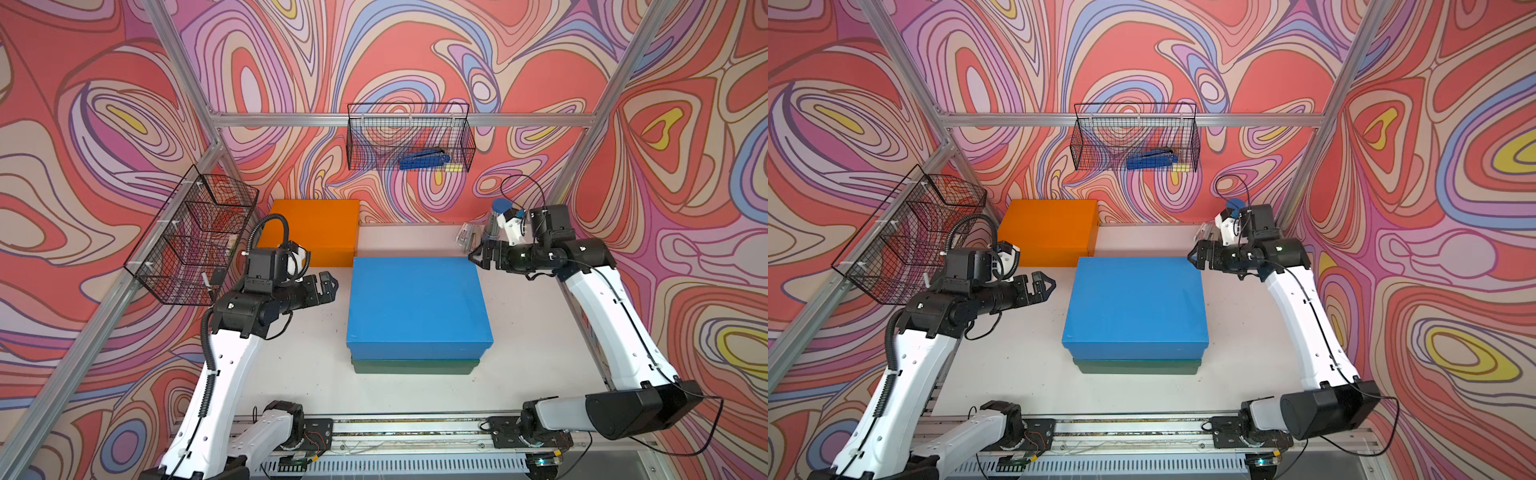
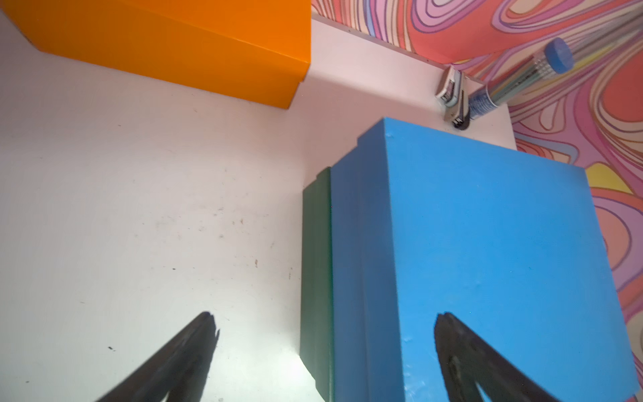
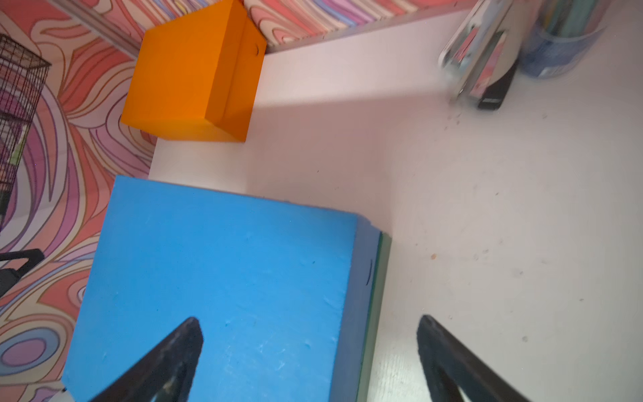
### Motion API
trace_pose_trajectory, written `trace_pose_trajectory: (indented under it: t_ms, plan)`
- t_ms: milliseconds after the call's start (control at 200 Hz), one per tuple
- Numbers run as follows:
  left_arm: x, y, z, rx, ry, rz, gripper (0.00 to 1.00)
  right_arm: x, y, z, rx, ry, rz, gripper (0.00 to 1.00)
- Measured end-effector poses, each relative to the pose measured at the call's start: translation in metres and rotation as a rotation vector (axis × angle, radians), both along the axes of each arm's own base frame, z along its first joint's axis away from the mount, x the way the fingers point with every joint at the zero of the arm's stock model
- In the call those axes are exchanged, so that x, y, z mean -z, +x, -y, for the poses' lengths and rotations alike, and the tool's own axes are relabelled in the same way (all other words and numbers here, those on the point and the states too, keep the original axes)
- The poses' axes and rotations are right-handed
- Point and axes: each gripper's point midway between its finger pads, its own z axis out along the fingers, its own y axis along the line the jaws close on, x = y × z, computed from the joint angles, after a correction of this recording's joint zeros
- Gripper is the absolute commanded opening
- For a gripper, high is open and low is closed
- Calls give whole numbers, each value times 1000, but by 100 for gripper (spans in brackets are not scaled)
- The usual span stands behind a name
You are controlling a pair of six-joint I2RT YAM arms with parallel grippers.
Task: Stack the shoeboxes
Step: Adjust the shoebox, then move the shoebox to the center of the board.
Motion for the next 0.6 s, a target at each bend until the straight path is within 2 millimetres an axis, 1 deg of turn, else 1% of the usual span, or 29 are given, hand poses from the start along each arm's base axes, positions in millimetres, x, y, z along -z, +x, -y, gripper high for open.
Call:
trace_pose_trajectory:
  t_ms: [45,90,165,275,336,426,521,601]
  plan:
    - [2,11,-7,-30,23,-15,100,-1,7,6,15,-13,8,98]
    - [8,23,-13,-61,50,-35,100,2,14,12,28,-27,3,98]
    - [26,44,-21,-111,87,-81,100,16,27,25,55,-63,-25,98]
    - [52,65,-30,-176,120,-147,100,40,42,45,100,-98,-81,98]
    - [63,75,-34,-219,131,-173,100,47,47,57,131,-109,-100,98]
    - [74,93,-41,-298,132,-178,100,53,54,72,169,-118,-107,98]
    - [83,110,-48,-398,109,-170,100,59,61,77,183,-115,-112,98]
    - [89,125,-52,-473,74,-155,100,69,67,77,185,-113,-132,98]
